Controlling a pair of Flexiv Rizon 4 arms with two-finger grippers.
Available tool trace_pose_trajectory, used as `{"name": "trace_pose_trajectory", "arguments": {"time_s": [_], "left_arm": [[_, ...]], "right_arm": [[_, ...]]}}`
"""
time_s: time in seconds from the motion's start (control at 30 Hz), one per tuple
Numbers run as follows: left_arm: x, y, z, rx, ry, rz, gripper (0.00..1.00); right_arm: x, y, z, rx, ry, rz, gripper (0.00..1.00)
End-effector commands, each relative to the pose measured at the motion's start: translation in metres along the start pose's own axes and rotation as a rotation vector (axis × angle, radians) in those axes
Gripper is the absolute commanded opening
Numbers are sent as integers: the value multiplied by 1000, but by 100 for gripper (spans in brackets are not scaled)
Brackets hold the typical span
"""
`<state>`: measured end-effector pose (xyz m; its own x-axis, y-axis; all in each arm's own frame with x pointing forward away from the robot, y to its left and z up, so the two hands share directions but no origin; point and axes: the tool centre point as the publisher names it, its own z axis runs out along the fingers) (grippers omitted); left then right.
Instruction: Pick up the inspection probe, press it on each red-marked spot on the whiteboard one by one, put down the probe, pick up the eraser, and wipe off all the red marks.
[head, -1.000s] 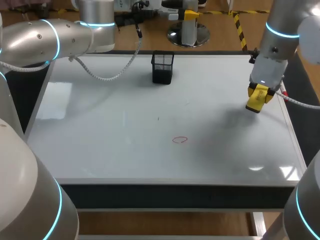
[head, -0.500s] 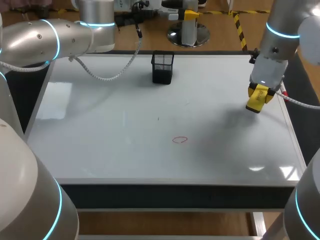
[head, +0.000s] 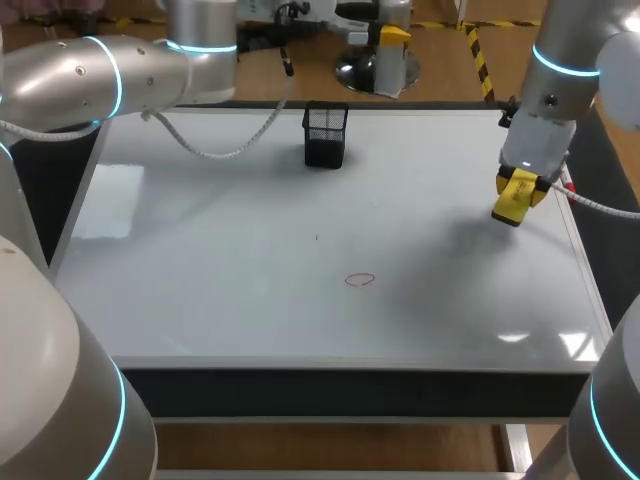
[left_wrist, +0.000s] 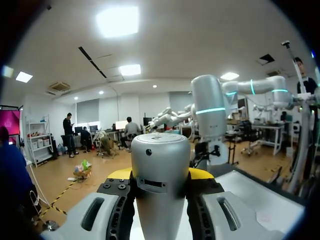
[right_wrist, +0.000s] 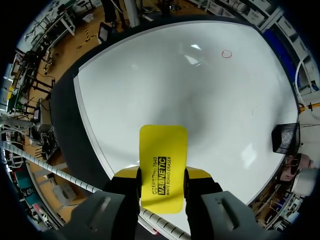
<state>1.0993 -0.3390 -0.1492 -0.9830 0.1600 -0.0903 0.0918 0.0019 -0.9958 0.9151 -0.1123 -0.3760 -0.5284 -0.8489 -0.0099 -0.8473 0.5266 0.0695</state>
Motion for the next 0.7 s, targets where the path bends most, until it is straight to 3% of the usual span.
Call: {"name": "trace_pose_trajectory", "arguments": {"time_s": [0.03,0.37,0.7], "left_arm": [[27,-8,6,0,5,8,0],[95,-14,11,-5,107,33,0],[166,-5,14,-2,164,22,0]], "right_arm": [[0,0,-1,2,3,-2,0],[0,0,-1,2,3,-2,0],[0,0,-1,2,3,-2,0]]}}
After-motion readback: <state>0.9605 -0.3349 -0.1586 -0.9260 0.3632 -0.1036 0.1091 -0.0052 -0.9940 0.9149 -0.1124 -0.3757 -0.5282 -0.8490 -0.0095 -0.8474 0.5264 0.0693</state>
